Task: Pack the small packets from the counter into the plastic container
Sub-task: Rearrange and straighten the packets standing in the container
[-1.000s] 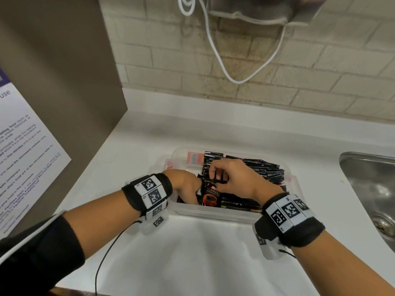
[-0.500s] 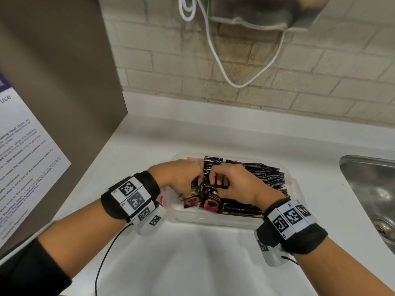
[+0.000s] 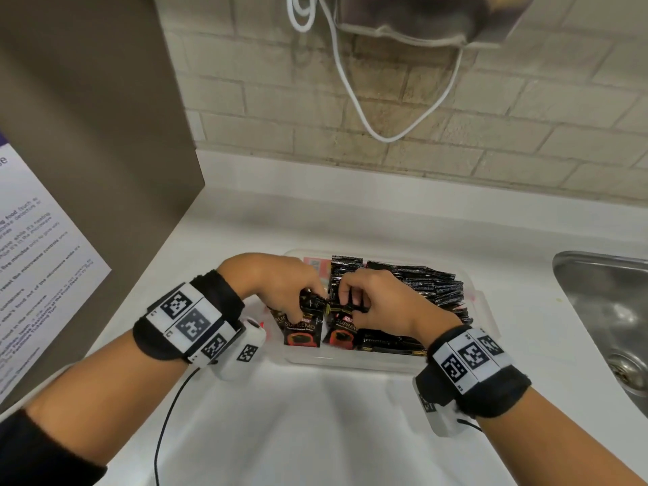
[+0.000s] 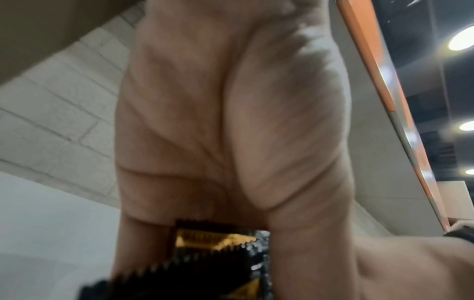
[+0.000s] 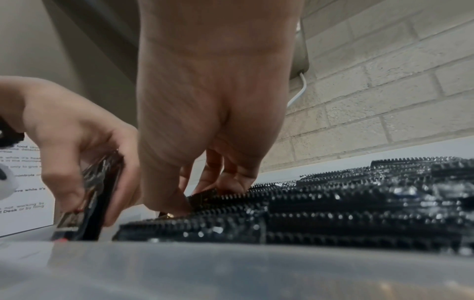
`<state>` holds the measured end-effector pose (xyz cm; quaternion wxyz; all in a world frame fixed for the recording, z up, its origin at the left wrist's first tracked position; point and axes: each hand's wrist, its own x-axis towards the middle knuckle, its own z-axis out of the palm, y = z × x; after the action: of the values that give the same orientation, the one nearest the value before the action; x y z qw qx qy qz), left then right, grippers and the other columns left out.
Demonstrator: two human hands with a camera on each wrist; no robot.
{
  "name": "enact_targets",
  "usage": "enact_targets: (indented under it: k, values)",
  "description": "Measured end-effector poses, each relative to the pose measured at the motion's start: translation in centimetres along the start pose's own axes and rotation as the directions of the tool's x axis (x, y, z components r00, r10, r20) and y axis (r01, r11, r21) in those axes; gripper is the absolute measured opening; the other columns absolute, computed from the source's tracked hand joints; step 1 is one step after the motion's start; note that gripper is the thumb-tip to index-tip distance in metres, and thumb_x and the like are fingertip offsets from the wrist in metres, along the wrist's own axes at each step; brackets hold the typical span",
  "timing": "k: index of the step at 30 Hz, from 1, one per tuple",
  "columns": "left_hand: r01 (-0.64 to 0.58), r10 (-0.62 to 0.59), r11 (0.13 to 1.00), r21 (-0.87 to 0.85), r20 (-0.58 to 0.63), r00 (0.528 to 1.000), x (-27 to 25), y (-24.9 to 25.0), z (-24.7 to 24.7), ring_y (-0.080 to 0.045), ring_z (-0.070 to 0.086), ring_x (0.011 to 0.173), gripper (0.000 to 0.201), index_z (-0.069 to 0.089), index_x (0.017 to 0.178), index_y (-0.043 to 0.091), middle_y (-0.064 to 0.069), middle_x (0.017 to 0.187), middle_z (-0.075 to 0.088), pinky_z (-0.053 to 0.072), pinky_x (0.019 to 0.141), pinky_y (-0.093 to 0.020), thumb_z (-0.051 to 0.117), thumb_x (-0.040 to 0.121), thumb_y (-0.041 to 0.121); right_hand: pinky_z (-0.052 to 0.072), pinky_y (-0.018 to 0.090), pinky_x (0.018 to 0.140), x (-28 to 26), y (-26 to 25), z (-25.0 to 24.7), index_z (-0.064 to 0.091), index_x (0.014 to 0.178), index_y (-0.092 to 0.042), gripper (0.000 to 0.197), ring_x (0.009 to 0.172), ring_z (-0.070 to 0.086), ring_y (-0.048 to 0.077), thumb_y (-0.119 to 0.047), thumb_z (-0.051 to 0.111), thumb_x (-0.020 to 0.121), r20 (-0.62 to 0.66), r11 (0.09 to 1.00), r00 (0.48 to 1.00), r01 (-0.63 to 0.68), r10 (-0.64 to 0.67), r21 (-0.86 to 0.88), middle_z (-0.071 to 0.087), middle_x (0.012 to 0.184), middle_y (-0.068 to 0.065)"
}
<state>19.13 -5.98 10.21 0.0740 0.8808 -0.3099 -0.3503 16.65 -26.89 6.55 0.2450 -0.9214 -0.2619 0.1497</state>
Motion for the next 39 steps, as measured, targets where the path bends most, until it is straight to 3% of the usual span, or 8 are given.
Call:
enact_targets:
  k: [3, 8, 10, 13, 17, 23, 31, 39]
  values:
    - [-0.060, 0.060, 0.996, -0.068, 0.006, 0.998, -0.6, 0.5, -0.3, -0.024, 0.068, 0.085, 0.033, 0.061, 0.094, 0.046, 0.002, 0.092, 0.070, 0.058, 0.079, -0.042, 0.068, 0.088, 0.014, 0.050, 0.033, 0.070, 0.0, 0.0, 0.0, 0.062, 0.095, -0.017, 0.025, 0.076, 0.054, 0.015, -0.005, 0.071, 0.074, -0.006, 1.000, 1.000, 0.000, 0.000, 0.009, 0.059, 0.089, 0.001]
    - [-0.140, 0.138, 0.986, -0.091, -0.019, 0.990, 1.6, 1.6, 2.2, -0.028, 0.060, 0.095, 0.029, 0.049, 0.123, 0.012, -0.011, 0.110, 0.062, 0.051, 0.084, -0.043, 0.057, 0.095, 0.008, 0.044, 0.022, 0.066, 0.1, 0.2, 0.2, 0.060, 0.094, -0.012, 0.025, 0.073, 0.050, 0.009, -0.002, 0.071, 0.074, -0.027, 1.000, 1.000, 0.014, -0.013, 0.013, 0.060, 0.087, 0.001]
    - [-0.090, 0.087, 0.991, -0.100, -0.041, 0.995, 2.6, 1.8, 3.9, -0.031, 0.058, 0.099, 0.043, 0.034, 0.135, 0.010, -0.012, 0.120, 0.055, 0.051, 0.087, -0.044, 0.054, 0.098, 0.011, 0.042, 0.018, 0.065, 0.1, 0.4, 0.1, 0.060, 0.092, -0.013, 0.025, 0.071, 0.050, 0.005, 0.001, 0.070, 0.074, -0.030, 0.999, 0.999, 0.011, -0.009, 0.039, 0.060, 0.085, -0.001]
    - [-0.088, 0.066, 0.979, -0.183, -0.120, 0.991, 3.3, 1.9, 5.5, -0.021, 0.050, 0.093, 0.066, 0.013, 0.144, 0.014, -0.003, 0.121, 0.040, 0.043, 0.074, -0.023, 0.059, 0.096, 0.016, 0.044, 0.015, 0.064, -0.1, 0.7, 0.1, 0.061, 0.096, -0.017, 0.030, 0.068, 0.051, 0.002, 0.003, 0.070, 0.076, -0.052, 0.997, 0.999, 0.011, -0.007, 0.074, 0.061, 0.084, 0.000]
    - [-0.138, 0.068, 0.937, -0.322, -0.221, 0.973, 3.3, 1.5, 5.5, -0.012, 0.044, 0.081, 0.050, 0.031, 0.107, 0.022, 0.003, 0.095, 0.044, 0.039, 0.065, -0.016, 0.076, 0.086, 0.024, 0.051, 0.025, 0.070, -0.4, 1.0, 0.1, 0.063, 0.107, -0.016, 0.034, 0.072, 0.057, 0.012, 0.002, 0.070, 0.079, -0.069, 0.995, 0.998, -0.008, 0.015, 0.094, 0.062, 0.087, 0.001]
    - [-0.109, 0.060, 0.751, -0.651, -0.097, 0.993, 1.9, 0.3, 4.7, -0.010, 0.060, 0.080, 0.045, 0.051, 0.109, 0.021, -0.004, 0.098, 0.058, 0.052, 0.073, -0.021, 0.082, 0.079, 0.007, 0.052, 0.024, 0.074, -1.1, 1.2, 0.1, 0.071, 0.106, -0.017, 0.029, 0.080, 0.062, 0.015, -0.003, 0.072, 0.080, -0.105, 0.997, 0.994, 0.000, 0.008, 0.076, 0.065, 0.091, 0.000]
    - [-0.148, -0.034, 0.699, -0.699, -0.240, 0.970, 2.0, 0.5, 5.9, -0.006, 0.064, 0.075, 0.021, 0.066, 0.102, 0.011, -0.008, 0.096, 0.066, 0.050, 0.073, -0.017, 0.076, 0.085, 0.006, 0.035, 0.005, 0.075, -2.7, 0.5, 0.8, 0.073, 0.102, -0.020, 0.024, 0.087, 0.049, -0.001, -0.005, 0.066, 0.083, -0.226, 0.997, 0.974, 0.049, -0.035, 0.054, 0.056, 0.095, -0.002]
    - [-0.237, -0.101, 0.550, -0.801, -0.345, 0.933, 1.6, 0.5, 6.2, -0.026, 0.068, 0.080, 0.015, 0.068, 0.095, 0.007, -0.007, 0.082, 0.064, 0.059, 0.084, -0.038, 0.075, 0.084, 0.001, 0.041, 0.024, 0.077, -3.4, 0.3, 1.5, 0.073, 0.098, -0.020, 0.011, 0.088, 0.050, 0.012, -0.023, 0.073, 0.088, -0.248, 0.999, 0.968, 0.035, -0.033, 0.005, 0.059, 0.090, -0.002]
